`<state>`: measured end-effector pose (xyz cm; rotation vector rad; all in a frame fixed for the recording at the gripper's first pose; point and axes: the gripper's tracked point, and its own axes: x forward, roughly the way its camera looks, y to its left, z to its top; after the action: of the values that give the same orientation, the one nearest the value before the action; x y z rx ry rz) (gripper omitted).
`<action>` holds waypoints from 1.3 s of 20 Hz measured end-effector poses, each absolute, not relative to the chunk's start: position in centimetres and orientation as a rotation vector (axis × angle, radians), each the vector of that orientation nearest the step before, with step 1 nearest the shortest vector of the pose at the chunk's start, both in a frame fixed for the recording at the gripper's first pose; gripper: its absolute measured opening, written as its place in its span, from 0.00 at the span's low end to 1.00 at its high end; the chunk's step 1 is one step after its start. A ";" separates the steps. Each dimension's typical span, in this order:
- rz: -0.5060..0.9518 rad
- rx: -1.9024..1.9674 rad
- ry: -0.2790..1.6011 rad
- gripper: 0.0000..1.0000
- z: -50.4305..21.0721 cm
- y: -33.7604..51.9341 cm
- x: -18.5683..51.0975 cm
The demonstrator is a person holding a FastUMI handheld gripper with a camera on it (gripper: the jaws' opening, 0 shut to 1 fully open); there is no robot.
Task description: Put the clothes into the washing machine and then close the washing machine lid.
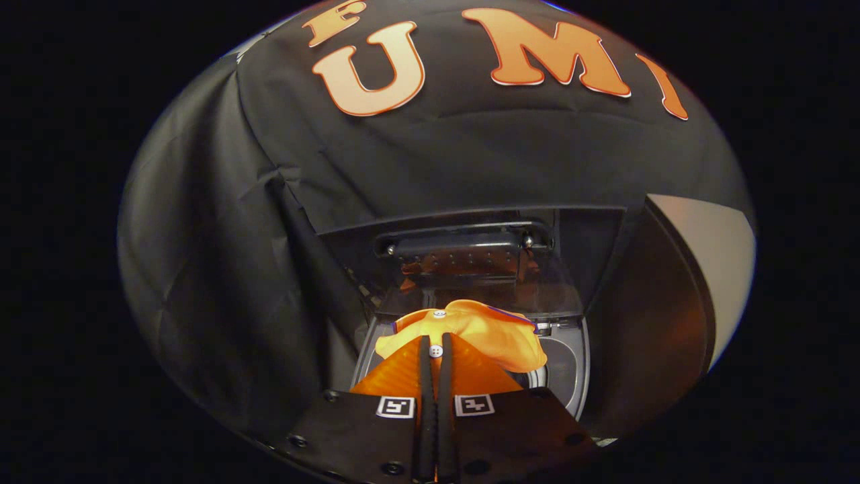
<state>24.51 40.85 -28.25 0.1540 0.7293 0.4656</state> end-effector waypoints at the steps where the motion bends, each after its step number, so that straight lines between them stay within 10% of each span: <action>1: 0.460 0.159 0.746 0.08 -29.1 41.0 24.6; 26: 0.336 0.112 0.971 0.09 -49.1 42.3 26.4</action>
<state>26.43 42.25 -49.15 0.1118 0.9710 0.3358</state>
